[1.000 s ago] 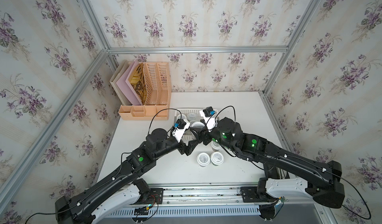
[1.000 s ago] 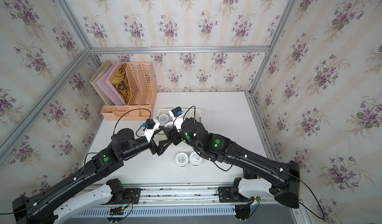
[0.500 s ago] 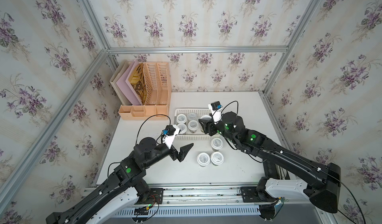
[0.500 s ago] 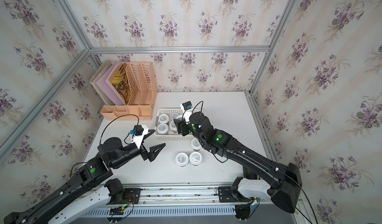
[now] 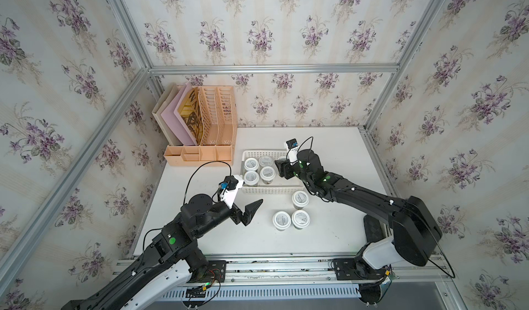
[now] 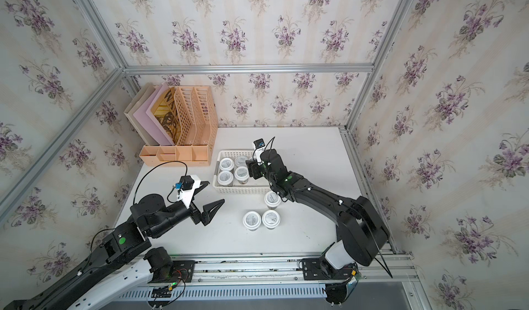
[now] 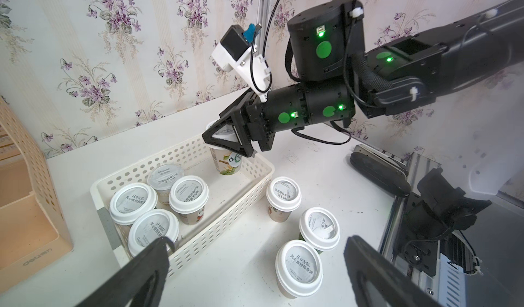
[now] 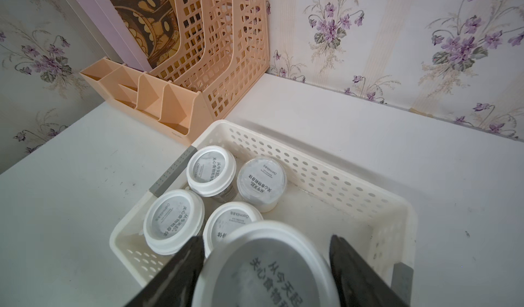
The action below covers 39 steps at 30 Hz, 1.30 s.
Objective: Put the yogurt in the basket
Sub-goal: Place the yogurt in the basket.
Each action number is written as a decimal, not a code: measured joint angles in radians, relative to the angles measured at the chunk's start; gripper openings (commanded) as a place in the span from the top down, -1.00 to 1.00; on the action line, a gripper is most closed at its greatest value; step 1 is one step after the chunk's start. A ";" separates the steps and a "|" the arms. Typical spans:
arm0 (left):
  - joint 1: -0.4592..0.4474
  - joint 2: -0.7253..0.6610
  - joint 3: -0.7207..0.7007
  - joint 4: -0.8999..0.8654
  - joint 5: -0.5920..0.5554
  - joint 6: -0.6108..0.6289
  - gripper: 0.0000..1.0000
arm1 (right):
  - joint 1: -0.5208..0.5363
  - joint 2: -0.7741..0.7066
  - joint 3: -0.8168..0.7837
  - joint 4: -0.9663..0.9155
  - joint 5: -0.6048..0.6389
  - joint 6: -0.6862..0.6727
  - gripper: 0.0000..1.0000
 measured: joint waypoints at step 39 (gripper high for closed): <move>0.000 0.079 0.035 -0.007 -0.032 0.034 -0.98 | -0.112 0.412 0.075 0.428 -0.040 -0.039 -0.63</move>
